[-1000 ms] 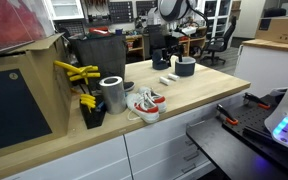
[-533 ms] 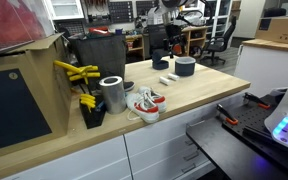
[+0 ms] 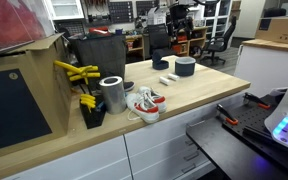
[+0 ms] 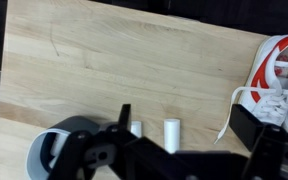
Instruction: Put the white items in the bowl
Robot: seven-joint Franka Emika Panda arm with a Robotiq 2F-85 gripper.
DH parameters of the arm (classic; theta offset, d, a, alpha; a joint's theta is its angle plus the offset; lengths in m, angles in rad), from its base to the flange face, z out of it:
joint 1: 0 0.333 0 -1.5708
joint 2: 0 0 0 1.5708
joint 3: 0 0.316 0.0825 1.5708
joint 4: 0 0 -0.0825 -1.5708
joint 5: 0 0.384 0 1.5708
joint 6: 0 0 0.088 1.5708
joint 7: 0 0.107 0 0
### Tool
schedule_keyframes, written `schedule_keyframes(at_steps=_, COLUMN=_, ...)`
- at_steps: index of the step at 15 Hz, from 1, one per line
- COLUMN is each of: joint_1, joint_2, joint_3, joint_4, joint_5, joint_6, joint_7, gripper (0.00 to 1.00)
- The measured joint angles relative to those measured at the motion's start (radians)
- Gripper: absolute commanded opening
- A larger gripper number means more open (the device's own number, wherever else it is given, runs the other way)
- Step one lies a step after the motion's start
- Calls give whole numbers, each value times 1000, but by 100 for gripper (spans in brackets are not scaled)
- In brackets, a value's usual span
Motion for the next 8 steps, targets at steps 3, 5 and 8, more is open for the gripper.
schedule_keyframes(at_steps=3, joint_1=0, joint_2=-58, joint_3=11, joint_4=-21, joint_5=9, joint_6=-33, joint_7=0, gripper=100)
schedule_keyframes(at_steps=5, joint_1=0, joint_2=-83, joint_3=16, joint_4=-34, joint_5=23, joint_6=-57, joint_7=19, gripper=100)
schedule_keyframes(at_steps=8, joint_1=0, joint_2=-91, joint_3=17, joint_4=-41, joint_5=26, joint_6=-60, joint_7=21, gripper=100)
